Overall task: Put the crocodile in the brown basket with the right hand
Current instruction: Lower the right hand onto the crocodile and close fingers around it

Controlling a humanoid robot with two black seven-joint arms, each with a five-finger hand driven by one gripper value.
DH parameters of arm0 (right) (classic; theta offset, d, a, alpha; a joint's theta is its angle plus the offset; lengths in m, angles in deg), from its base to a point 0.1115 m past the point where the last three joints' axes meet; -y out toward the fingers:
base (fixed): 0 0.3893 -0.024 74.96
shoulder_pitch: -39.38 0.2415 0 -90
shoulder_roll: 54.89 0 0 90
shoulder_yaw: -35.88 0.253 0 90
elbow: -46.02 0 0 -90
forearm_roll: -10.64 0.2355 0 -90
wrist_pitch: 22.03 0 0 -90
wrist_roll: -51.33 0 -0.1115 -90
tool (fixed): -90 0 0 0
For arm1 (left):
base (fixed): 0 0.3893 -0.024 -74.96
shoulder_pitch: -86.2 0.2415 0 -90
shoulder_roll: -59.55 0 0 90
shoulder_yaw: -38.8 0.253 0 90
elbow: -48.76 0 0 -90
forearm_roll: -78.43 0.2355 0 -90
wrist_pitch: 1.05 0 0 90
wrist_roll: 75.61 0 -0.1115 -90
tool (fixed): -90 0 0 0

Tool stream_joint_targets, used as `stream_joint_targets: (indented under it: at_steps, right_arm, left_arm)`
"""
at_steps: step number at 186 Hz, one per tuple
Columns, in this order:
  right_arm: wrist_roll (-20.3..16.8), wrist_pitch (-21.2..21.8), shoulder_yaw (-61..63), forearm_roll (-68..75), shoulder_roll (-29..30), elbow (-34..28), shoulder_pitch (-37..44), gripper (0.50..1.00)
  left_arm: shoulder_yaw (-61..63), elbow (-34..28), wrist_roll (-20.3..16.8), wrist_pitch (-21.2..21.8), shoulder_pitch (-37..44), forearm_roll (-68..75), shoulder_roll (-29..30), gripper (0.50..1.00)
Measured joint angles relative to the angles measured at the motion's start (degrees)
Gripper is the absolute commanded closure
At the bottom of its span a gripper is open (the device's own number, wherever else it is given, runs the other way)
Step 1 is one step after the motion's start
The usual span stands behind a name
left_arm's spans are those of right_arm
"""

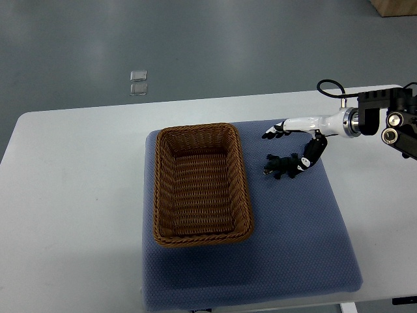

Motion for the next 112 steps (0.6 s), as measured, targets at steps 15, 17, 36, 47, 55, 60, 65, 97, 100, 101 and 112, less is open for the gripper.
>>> stream_joint_targets:
  at_steps: [15,17,36,47,55,60,65,97,100,101,112]
  right_arm:
    - [-0.11,-2.30,-2.43,-0.83,-0.26,0.00,0.00,0.568]
    - [-0.12,-2.54,-2.71,-0.89,-0.29,0.00,0.00,0.566]
    - [-0.20,-4.89,-5.43,-1.29,-0.42,0.16,0.06,0.568]
    - [-0.23,-6.19,-6.58,-1.69,-0.42,0.36,0.11,0.570]
    - [-0.25,-7.08,-7.13,-2.03,-0.42,0.46,0.12,0.572]
    - [-0.26,-7.62,-7.35,-2.23,-0.41,0.51,0.12,0.574]
    - [-0.26,-8.03,-7.47,-2.37,-0.40,0.56,0.12,0.574]
    - [-0.28,-9.96,-7.75,-4.11,0.01,1.61,-0.17,0.603]
    - [-0.30,-10.06,-7.84,-4.37,0.05,1.71,-0.19,0.607]
    - [-0.30,-10.08,-7.87,-4.44,0.06,1.74,-0.19,0.607]
    - [-0.33,-10.35,-8.48,-4.97,0.13,2.06,-0.19,0.623]
  left_arm:
    - [0.00,0.04,0.00,0.00,0.00,0.00,0.00,0.500]
    - [0.00,0.04,0.00,0.00,0.00,0.00,0.00,0.500]
    - [0.00,0.05,0.04,0.00,0.00,0.00,0.00,0.500]
    - [0.00,0.05,0.07,0.00,0.00,0.00,0.00,0.500]
    - [0.00,0.05,0.08,0.00,0.00,0.00,0.00,0.500]
    - [0.00,0.05,0.08,0.00,0.00,0.00,0.00,0.500]
    - [0.00,0.05,0.08,0.00,0.00,0.00,0.00,0.500]
    - [0.00,0.05,0.09,0.00,0.00,0.00,0.00,0.500]
    - [0.00,0.05,0.09,0.00,0.00,0.00,0.00,0.500]
    - [0.00,0.05,0.09,0.00,0.00,0.00,0.00,0.500]
    - [0.03,0.05,0.09,0.00,0.00,0.00,0.00,0.500]
